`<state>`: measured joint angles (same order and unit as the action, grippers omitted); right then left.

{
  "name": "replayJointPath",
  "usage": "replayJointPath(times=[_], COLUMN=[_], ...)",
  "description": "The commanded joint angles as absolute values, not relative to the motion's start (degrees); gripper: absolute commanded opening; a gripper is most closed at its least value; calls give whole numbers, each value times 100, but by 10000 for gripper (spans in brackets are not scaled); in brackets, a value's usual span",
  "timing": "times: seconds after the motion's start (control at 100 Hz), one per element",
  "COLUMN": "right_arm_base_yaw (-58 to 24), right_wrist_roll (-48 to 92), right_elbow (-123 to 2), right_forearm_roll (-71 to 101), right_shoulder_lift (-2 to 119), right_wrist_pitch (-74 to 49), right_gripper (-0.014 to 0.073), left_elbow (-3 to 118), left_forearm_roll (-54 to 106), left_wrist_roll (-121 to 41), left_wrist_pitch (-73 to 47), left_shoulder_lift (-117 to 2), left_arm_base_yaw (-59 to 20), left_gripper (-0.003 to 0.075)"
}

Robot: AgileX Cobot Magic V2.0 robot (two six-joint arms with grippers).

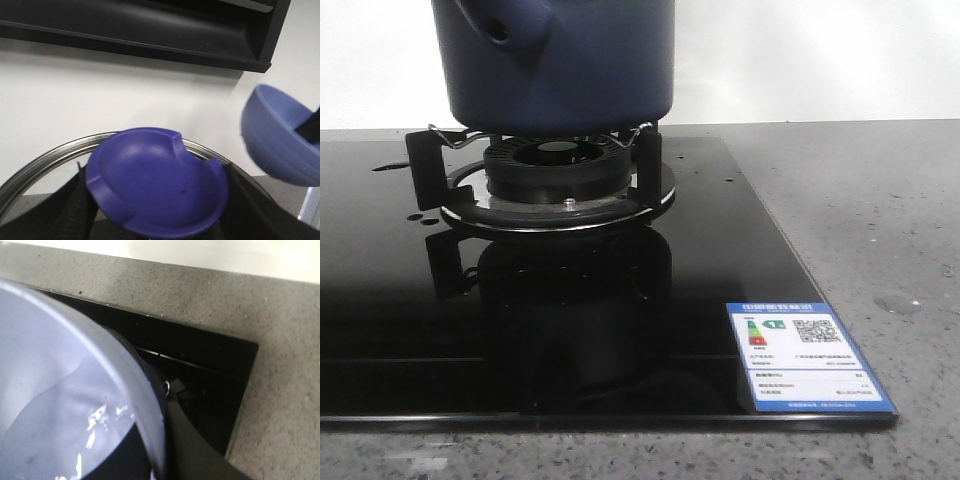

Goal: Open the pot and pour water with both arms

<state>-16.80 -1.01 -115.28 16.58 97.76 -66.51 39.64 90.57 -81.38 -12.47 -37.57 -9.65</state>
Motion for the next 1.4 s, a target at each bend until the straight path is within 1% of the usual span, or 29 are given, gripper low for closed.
replayJointPath(times=[0.0, 0.27, 0.61, 0.71, 1.05, 1.39], right_arm_base_yaw=[-1937, -2552, -3151, -3327, -4032, -4479], right_wrist_roll=[-168, -176, -217, -314, -1242, -1262], right_elbow=[-12095, -12270, -12270, -12270, -12270, -12270], right_forearm_roll=[1273, -525, -2394, -2948, -5688, -7898], right_shoulder_lift=[9801, 10153, 10188, 10250, 10509, 10518], right_wrist_pitch=[-6261, -5575, -4728, -4659, -4706, -4422], right_gripper=[-58, -58, -58, -58, -58, -59], left_elbow=[4153, 4153, 4153, 4153, 4153, 4153], left_forearm_roll=[9249, 9249, 9249, 9249, 9249, 9249], left_wrist_roll=[-8100, -8100, -8100, -8100, -8100, -8100], left_wrist_pitch=[-1274, -1274, -1274, -1274, -1274, -1226], left_shoulder_lift=[-3727, -3727, -3727, -3727, -3727, -3727], left_arm_base_yaw=[-1004, -1004, -1004, -1004, -1004, -1095], left_gripper=[273, 273, 273, 273, 273, 273])
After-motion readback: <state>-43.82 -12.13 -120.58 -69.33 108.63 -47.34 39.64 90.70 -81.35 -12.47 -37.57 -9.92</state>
